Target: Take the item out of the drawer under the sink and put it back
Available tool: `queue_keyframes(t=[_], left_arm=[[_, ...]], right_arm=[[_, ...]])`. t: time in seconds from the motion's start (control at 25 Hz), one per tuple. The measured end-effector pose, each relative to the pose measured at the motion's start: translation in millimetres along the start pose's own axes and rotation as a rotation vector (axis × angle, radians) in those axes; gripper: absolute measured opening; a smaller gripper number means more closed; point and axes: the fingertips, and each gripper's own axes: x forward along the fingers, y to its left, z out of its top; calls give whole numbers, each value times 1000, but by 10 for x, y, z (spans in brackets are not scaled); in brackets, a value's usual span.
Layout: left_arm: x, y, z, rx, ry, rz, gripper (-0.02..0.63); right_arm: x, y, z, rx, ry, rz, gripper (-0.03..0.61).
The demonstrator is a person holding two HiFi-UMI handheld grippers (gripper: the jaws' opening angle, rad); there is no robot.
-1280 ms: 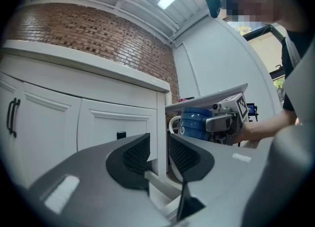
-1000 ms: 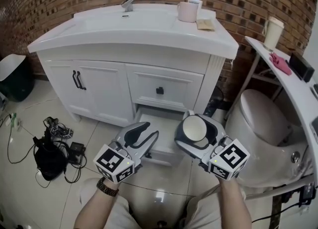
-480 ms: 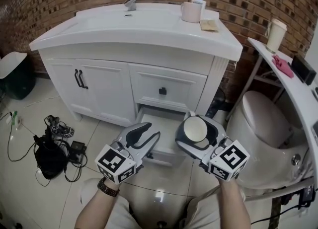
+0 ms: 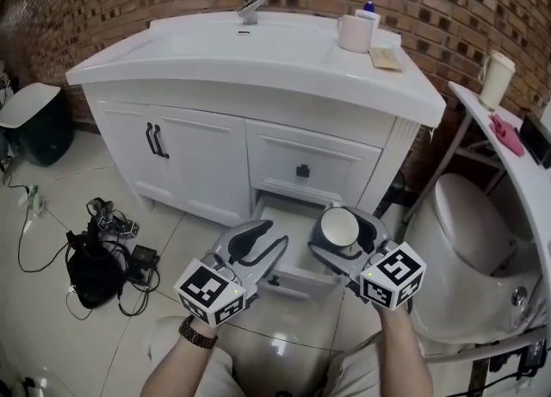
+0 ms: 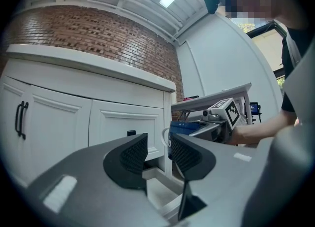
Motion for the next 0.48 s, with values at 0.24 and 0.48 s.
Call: queue_keyframes(t=[0.24, 0.48], left_arm=[[-51, 142, 11, -40, -9, 24, 170], [-75, 188, 4, -72, -25, 25, 170]], right_arm=[[401, -166, -329, 15, 122, 37, 405], [797, -226, -761, 43, 267, 106, 405]])
